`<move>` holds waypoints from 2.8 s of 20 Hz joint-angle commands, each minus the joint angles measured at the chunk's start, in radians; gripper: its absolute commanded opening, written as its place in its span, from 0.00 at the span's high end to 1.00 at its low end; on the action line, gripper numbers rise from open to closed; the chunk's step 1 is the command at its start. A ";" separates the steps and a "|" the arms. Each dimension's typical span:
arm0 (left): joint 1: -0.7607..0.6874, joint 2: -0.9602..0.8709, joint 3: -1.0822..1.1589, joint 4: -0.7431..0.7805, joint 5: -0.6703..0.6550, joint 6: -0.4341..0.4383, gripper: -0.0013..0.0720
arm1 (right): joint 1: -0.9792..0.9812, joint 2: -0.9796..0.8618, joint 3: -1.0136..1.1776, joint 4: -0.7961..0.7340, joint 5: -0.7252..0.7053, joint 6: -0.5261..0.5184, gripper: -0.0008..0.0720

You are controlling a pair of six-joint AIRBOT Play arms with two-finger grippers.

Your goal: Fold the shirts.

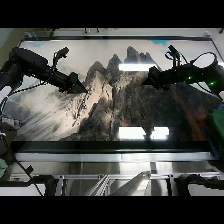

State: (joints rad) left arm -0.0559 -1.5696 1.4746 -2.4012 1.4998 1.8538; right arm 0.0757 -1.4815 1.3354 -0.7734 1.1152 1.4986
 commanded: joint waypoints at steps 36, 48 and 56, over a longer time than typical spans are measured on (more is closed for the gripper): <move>0.569 -0.310 0.306 0.924 -0.120 -0.195 0.96 | 0.001 -0.034 0.001 0.037 -0.045 -0.011 0.97; 0.562 -0.266 0.268 0.654 -0.151 -0.151 0.04 | 0.001 -0.034 0.001 0.061 -0.034 -0.056 0.97; 0.425 -0.331 0.428 0.837 -0.155 -0.149 0.04 | 0.002 -0.034 0.001 0.064 -0.033 -0.056 0.97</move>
State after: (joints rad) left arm 0.4046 -1.8709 1.8507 -1.6371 1.3022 1.6997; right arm 0.0761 -1.5143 1.3357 -0.7120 1.0821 1.4425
